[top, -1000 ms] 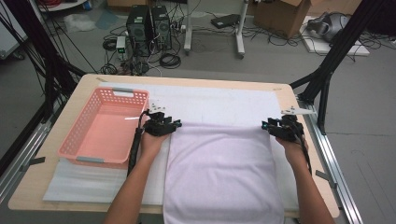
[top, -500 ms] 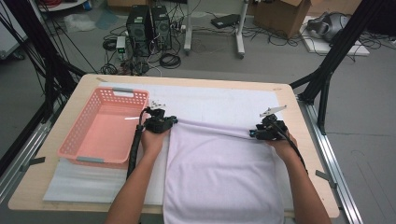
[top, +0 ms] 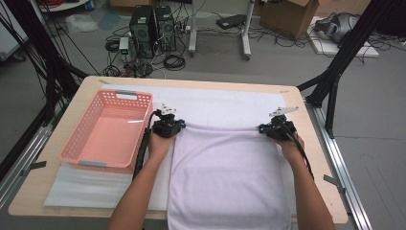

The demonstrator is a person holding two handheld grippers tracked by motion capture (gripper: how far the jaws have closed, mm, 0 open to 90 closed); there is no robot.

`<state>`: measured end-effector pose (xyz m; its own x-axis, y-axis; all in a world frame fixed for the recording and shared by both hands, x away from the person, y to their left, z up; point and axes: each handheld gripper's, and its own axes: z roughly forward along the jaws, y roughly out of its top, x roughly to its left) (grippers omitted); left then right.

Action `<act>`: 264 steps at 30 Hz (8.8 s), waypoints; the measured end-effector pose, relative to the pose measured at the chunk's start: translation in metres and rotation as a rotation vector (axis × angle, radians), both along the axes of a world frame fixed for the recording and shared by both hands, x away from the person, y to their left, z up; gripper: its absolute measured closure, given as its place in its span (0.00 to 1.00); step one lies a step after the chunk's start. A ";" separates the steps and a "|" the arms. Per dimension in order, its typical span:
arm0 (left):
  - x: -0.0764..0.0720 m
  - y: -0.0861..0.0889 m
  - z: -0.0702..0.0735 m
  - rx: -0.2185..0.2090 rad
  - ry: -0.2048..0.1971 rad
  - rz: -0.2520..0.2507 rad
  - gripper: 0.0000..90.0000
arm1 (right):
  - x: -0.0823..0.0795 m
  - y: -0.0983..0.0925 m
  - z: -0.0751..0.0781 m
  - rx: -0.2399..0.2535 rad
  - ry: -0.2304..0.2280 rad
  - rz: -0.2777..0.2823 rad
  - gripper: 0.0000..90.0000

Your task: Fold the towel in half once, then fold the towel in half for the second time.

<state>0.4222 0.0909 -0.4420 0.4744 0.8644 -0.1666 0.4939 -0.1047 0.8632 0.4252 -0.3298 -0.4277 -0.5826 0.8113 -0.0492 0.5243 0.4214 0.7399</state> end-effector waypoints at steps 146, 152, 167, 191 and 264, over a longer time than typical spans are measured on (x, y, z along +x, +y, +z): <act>-0.110 0.002 -0.009 -0.038 0.063 -0.073 0.50 | -0.148 -0.047 -0.011 0.164 0.046 -0.106 0.73; -0.136 0.012 -0.007 -0.053 0.072 -0.070 0.51 | -0.167 -0.049 -0.019 0.138 0.073 -0.107 0.95; -0.154 0.010 -0.012 -0.008 0.149 -0.152 0.68 | -0.184 -0.059 -0.008 0.199 0.015 -0.180 0.68; -0.157 0.026 0.004 -0.156 -0.111 -0.144 0.30 | -0.180 -0.053 -0.001 0.185 -0.105 -0.126 0.34; -0.013 -0.002 -0.005 0.017 0.085 -0.006 0.37 | -0.070 -0.057 -0.007 0.226 0.038 -0.201 0.44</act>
